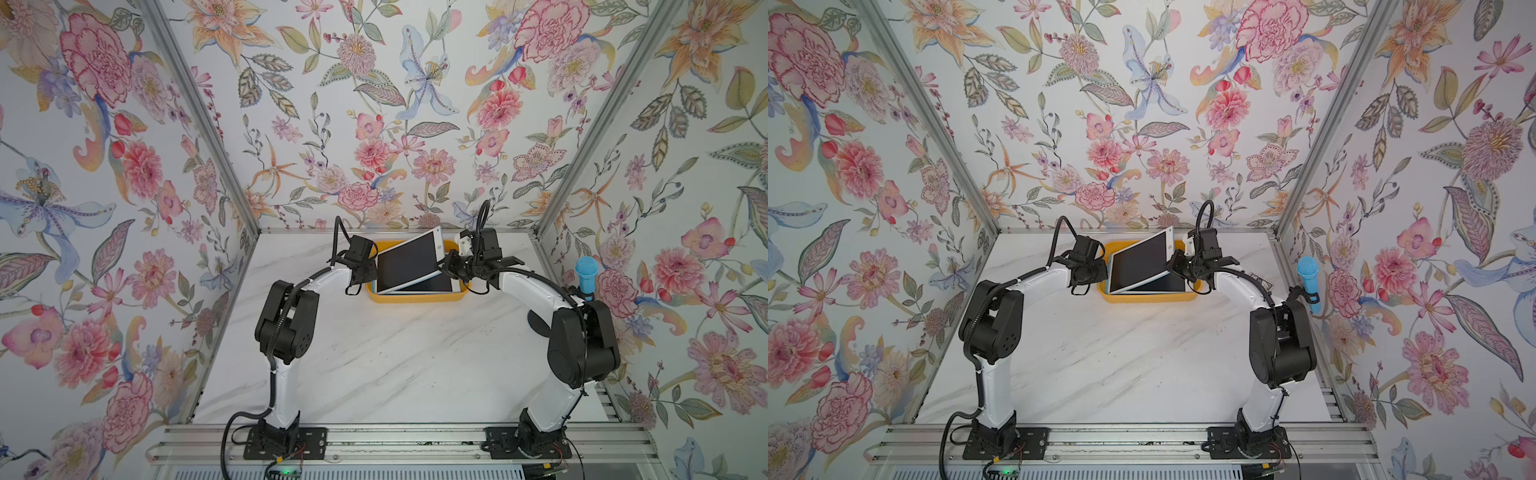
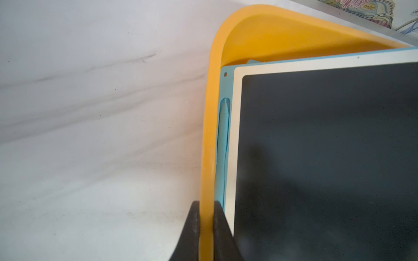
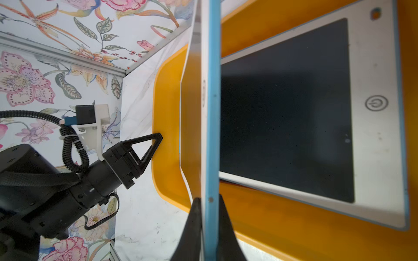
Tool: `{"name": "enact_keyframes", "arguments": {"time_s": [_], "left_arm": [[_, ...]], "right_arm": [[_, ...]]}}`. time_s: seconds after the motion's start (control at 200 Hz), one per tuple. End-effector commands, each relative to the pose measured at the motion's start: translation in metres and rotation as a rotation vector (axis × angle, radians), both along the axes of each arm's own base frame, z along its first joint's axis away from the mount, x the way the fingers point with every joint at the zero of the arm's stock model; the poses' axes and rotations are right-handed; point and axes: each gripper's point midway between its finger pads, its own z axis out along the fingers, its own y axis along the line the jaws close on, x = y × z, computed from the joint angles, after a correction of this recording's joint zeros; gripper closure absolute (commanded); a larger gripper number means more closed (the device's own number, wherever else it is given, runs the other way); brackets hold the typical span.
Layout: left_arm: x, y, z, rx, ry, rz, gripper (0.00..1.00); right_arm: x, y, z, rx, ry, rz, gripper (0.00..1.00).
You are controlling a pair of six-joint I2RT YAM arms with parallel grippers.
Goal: Take out the writing tablet from the storage box
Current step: Pick up the writing tablet from the storage box.
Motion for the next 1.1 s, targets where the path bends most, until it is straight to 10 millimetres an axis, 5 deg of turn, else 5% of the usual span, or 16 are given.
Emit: {"name": "enact_keyframes", "arguments": {"time_s": [0.0,0.345,0.51,0.651,0.731,0.781,1.091], "left_arm": [[0.004,-0.012,0.019,-0.048,-0.015,-0.007,1.00],[0.000,-0.011,0.021,-0.068,-0.016,0.010,1.00],[0.001,-0.010,0.034,-0.065,-0.035,0.007,0.79],[0.005,-0.007,0.066,-0.061,-0.102,0.000,0.49],[0.008,-0.004,0.095,-0.048,-0.153,-0.001,0.14],[0.008,-0.001,0.113,-0.039,-0.181,0.000,0.01],[-0.010,0.039,0.205,-0.038,-0.317,0.033,0.00]], "right_arm": [[-0.004,-0.005,0.004,-0.006,-0.008,-0.017,1.00],[-0.008,-0.028,0.018,0.043,-0.018,-0.098,1.00],[-0.009,-0.039,0.031,0.047,-0.046,-0.127,1.00],[-0.008,-0.047,0.045,0.051,-0.080,-0.141,1.00],[-0.007,-0.048,0.056,0.057,-0.103,-0.145,1.00],[-0.007,-0.048,0.064,0.060,-0.117,-0.146,1.00],[-0.002,-0.032,0.115,0.090,-0.205,-0.116,1.00]]}}
